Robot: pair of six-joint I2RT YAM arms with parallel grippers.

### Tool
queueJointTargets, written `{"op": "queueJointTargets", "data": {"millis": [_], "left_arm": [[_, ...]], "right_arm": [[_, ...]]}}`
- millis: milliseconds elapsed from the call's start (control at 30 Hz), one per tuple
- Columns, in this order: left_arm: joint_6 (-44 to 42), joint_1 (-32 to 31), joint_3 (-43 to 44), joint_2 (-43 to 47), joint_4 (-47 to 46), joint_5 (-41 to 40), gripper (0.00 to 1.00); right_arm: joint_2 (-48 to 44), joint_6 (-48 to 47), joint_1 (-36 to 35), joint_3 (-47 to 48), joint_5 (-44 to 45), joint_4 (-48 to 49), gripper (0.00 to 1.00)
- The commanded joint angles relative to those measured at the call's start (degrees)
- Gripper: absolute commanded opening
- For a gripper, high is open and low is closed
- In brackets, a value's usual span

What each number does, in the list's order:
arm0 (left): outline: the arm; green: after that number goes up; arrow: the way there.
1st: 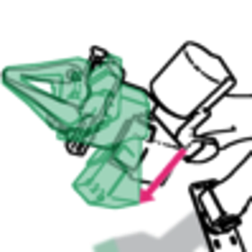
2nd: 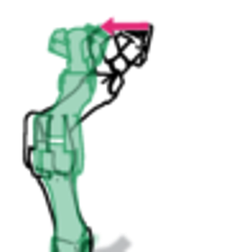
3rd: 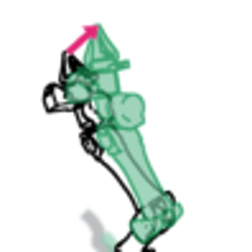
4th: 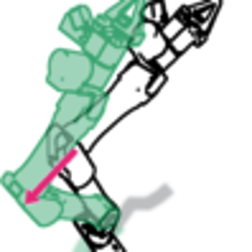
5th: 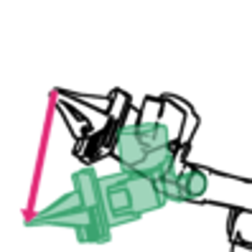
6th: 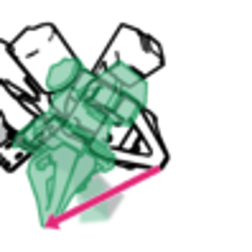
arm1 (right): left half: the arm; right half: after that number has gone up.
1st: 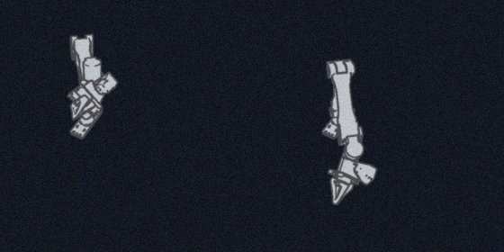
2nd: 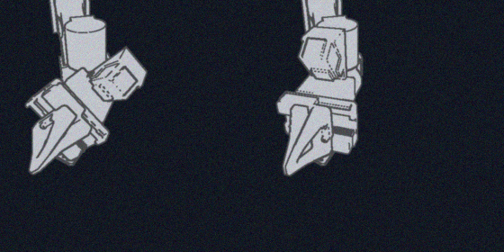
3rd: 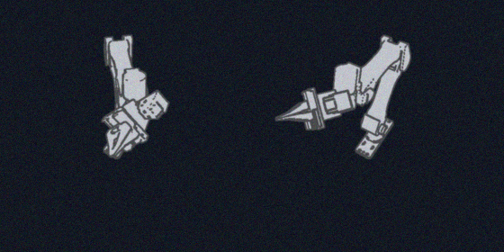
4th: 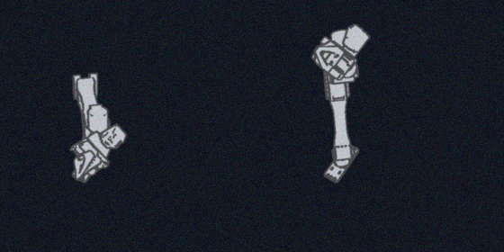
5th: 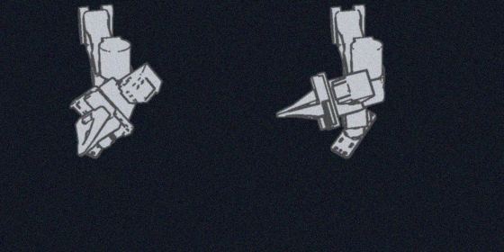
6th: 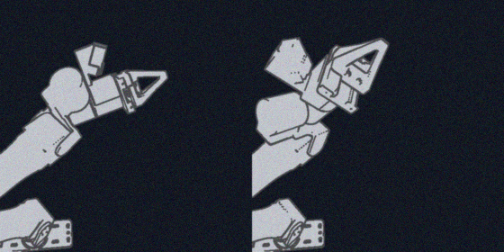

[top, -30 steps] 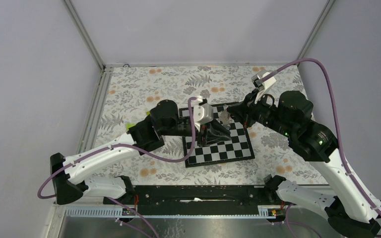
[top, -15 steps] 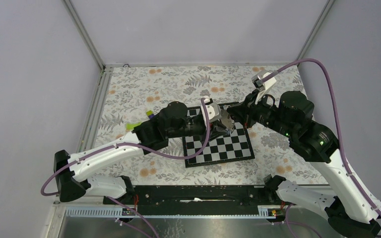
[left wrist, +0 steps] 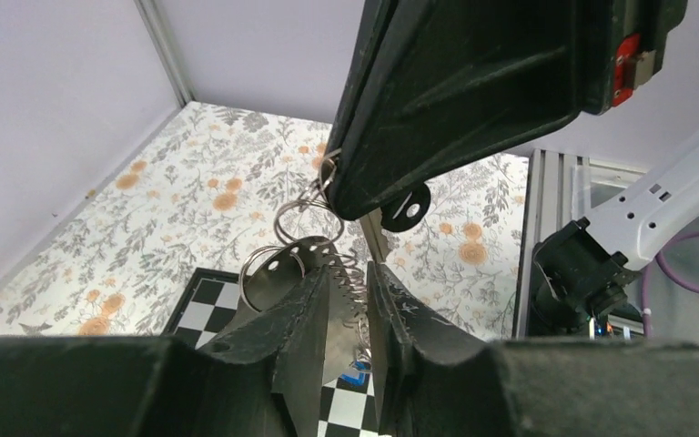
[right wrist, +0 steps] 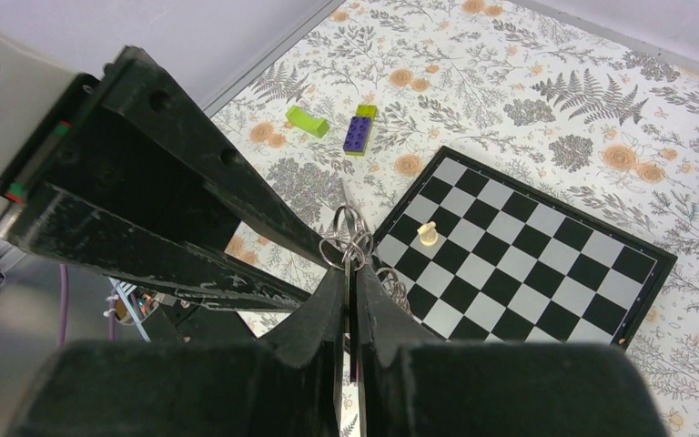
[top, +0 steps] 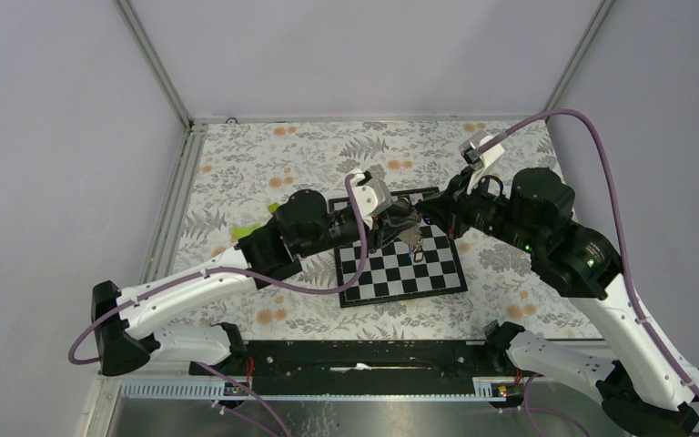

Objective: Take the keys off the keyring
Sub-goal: Remove the key from the keyring.

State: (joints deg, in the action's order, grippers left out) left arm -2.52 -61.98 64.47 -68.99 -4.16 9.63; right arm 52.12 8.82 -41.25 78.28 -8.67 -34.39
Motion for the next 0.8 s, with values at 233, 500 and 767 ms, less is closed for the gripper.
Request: {"op": "queueJointTargets", "data": {"millis": [233,500,767], "left_arm": [[0.2,-0.14,-1.21,2.42,-9.77,-2.29,0.29],[-0.75,-0.34,-1.36,2.03,-10.86,-2.18,0.3],[-1.14,-0.36,-1.08,1.36,-11.26,-0.69,0.31]], "right_arm": [[-0.78,-0.03,-0.32,1.7,-2.73,2.12,0.01],[0.04,0.19,-0.3,2.02,-4.07,1.18,0.01],[0.87,-0.76,-0.31,3.06,-8.15,-0.46,0.01]]}}
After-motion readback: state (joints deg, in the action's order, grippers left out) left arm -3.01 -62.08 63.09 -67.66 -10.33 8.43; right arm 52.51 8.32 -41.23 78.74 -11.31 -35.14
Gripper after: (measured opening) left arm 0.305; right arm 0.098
